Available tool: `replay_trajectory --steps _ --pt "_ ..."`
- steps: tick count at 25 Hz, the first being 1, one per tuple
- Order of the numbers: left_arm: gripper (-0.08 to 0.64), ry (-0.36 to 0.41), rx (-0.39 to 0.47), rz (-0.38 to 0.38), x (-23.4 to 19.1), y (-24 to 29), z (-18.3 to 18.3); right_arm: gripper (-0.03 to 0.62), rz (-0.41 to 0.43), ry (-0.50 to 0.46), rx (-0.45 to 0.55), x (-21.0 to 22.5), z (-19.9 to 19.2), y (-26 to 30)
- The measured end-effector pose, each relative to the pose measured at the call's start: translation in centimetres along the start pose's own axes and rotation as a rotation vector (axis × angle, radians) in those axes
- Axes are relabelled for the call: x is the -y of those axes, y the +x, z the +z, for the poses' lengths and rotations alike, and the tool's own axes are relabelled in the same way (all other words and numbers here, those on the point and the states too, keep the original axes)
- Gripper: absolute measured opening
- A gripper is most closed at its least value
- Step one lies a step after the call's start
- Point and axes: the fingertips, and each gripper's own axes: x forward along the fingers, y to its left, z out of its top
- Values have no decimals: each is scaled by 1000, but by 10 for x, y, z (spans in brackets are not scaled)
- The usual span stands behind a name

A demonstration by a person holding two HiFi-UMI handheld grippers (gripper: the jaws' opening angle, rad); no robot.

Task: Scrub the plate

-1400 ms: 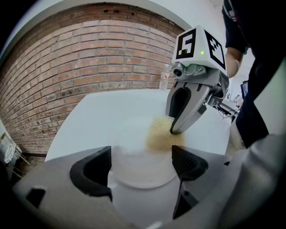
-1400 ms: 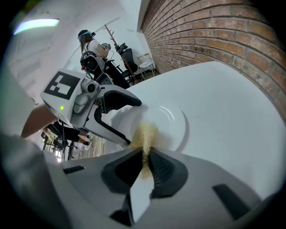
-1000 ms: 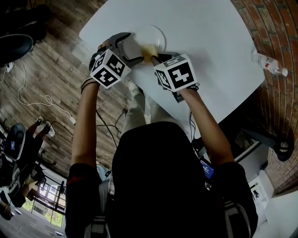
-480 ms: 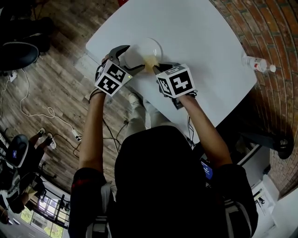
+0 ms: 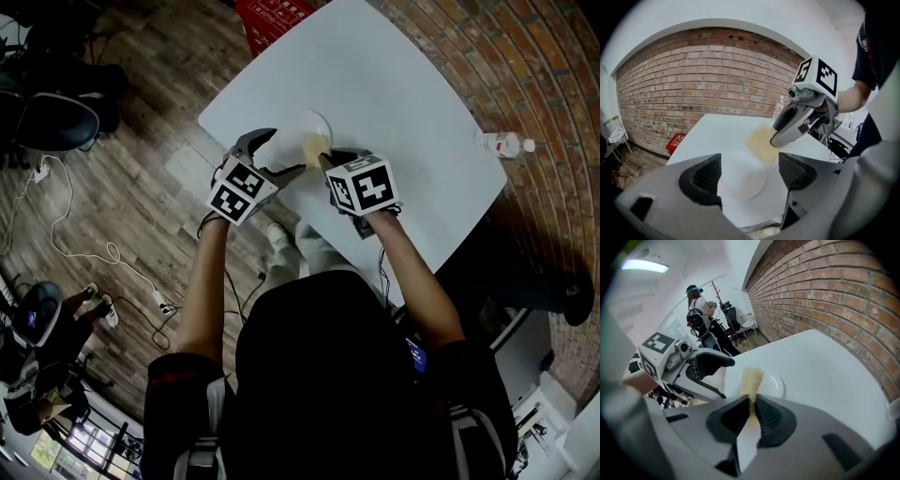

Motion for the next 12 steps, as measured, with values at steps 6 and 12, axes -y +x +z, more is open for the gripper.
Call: replay_trajectory --steps 6,12 --pt "352 5 99 26 23 -21 31 40 -29 -17 75 -8 16 -24" --pt "239 11 169 55 36 -56 49 40 -53 -28 157 -21 29 -52"
